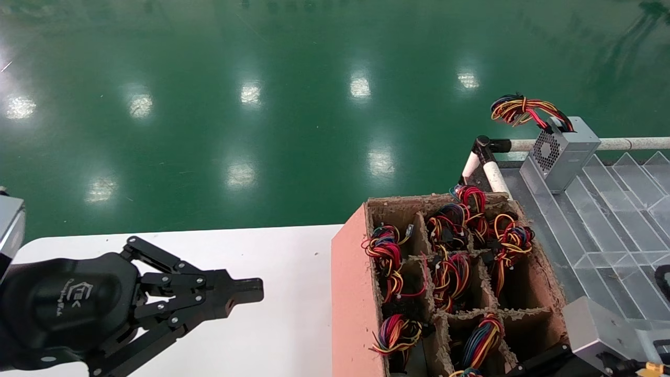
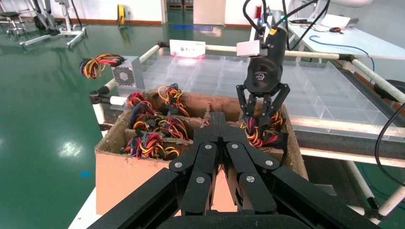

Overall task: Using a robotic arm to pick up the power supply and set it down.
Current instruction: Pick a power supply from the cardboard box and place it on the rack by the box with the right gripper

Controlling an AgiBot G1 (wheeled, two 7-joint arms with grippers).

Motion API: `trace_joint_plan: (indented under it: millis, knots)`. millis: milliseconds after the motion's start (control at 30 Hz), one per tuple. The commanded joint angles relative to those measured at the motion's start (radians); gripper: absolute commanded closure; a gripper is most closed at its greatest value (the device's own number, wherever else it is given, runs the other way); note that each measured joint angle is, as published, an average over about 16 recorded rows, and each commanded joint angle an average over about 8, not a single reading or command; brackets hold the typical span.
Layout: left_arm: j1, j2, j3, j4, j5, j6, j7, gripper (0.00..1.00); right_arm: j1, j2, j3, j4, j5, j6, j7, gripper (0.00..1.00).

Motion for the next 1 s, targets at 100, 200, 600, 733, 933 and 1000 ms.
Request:
trace_joint_plan:
  millis: [100,200,600,733,933,1000]
  knots:
    - [0.000,0.000,0.000,0.000,0.000,0.000,0.000,1.00,0.015,0.016,-0.010,-0.001,0.048,-0.006,0.000,1.00]
    - [0.000,0.000,0.000,0.000,0.000,0.000,0.000,1.00,0.033,0.039,-0.008,-0.003,0.103,-0.008,-0.001,1.00]
    - [0.000,0.000,0.001,0.000,-0.001,0.000,0.000,1.00,0.119,0.136,0.060,-0.016,0.275,0.036,-0.036,1.00]
    - [0.000,0.000,0.001,0.000,-0.001,0.000,0.000,1.00,0.165,0.152,0.090,-0.015,0.258,0.057,-0.050,1.00]
    - [0.000,0.000,0.001,0.000,-0.001,-0.001,0.001,1.00,0.263,0.137,0.126,-0.017,0.197,0.065,-0.046,1.00]
    - [0.000,-0.001,0.001,0.000,-0.001,-0.001,0.001,1.00,0.295,0.126,0.134,-0.021,0.174,0.067,-0.043,1.00]
